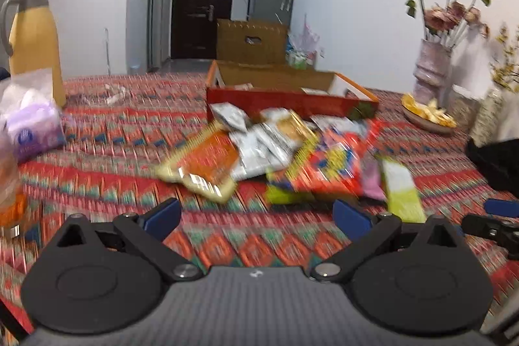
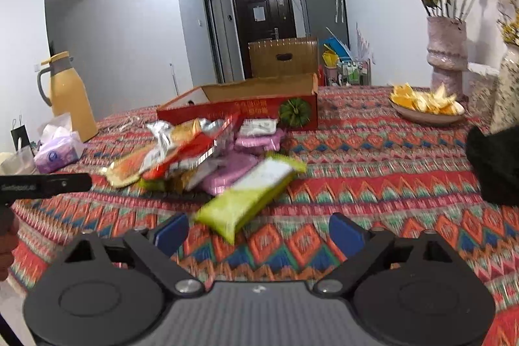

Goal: Organize snacks
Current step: 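Grasp a white sachet with the left tool while the right tool grasps another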

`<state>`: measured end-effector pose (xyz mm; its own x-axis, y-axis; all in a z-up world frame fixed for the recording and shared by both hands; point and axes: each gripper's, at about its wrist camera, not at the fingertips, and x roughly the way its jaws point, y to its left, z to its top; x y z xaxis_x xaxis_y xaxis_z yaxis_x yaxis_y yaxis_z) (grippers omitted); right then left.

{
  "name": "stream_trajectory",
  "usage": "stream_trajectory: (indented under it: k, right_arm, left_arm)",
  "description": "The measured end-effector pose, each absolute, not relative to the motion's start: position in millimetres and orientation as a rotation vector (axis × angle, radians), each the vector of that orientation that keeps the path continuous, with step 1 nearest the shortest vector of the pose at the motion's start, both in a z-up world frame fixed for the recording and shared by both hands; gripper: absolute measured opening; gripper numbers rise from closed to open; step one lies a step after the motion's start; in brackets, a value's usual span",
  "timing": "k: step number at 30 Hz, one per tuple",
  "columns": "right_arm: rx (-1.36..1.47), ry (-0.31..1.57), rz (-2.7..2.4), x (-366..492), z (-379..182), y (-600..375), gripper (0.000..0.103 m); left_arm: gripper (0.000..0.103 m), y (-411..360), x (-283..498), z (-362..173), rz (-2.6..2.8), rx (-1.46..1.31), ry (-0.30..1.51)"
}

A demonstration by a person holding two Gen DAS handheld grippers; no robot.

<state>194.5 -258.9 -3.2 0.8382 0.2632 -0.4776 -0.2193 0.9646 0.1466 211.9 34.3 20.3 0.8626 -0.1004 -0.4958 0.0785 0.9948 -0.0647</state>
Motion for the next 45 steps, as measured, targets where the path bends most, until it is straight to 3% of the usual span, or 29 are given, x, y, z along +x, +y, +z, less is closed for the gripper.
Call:
stream_trajectory:
  k: [6,10,11,17,20,23,26,27,29,34,37,45]
  right_arm:
    - [0.026,0.46,0.283,248,27,-236,0.079]
    - [-0.04,0.435,0.329,290,46,-217,0.053]
    - [-0.057,0.434,0.349,304,52,-212,0.051]
    - [-0.182,0.547,0.551,404,66,-164,0.051]
    - [-0.227,0.652,0.597,452,55,-138,0.05]
    - [-0.316,0.711,0.619,477,38,-112,0.05]
    - [-0.391,0.746,0.67,486,23,-87,0.047]
    - [-0.408,0.763,0.681,489,19,-81,0.047]
    - [-0.424,0.793,0.665,495,11,-73,0.033]
    - [-0.397,0.791,0.651,490,9,-76,0.019]
    - [-0.386,0.756,0.632,481,16,-82,0.005]
    - [-0.311,0.61,0.566,428,46,-116,0.002]
  left_arm:
    - [0.094,36,298,32,-0.128,0.086,0.479]
    - [0.088,32,355,28,-0.087,0.197,0.479]
    - [0.088,33,367,26,-0.118,0.203,0.487]
    - [0.082,44,420,6,-0.179,0.145,0.539]
    - [0.071,52,432,-6,-0.205,0.095,0.581]
    - [0.053,52,433,-11,-0.231,0.131,0.588]
    - [0.046,55,434,-15,-0.251,0.106,0.591]
    - [0.045,55,432,-15,-0.25,0.111,0.589]
    - [0.045,57,427,-12,-0.235,0.121,0.581]
    - [0.045,69,413,1,-0.23,0.076,0.547]
    - [0.045,76,410,7,-0.191,0.036,0.543]
    - [0.045,81,361,30,-0.095,-0.029,0.516]
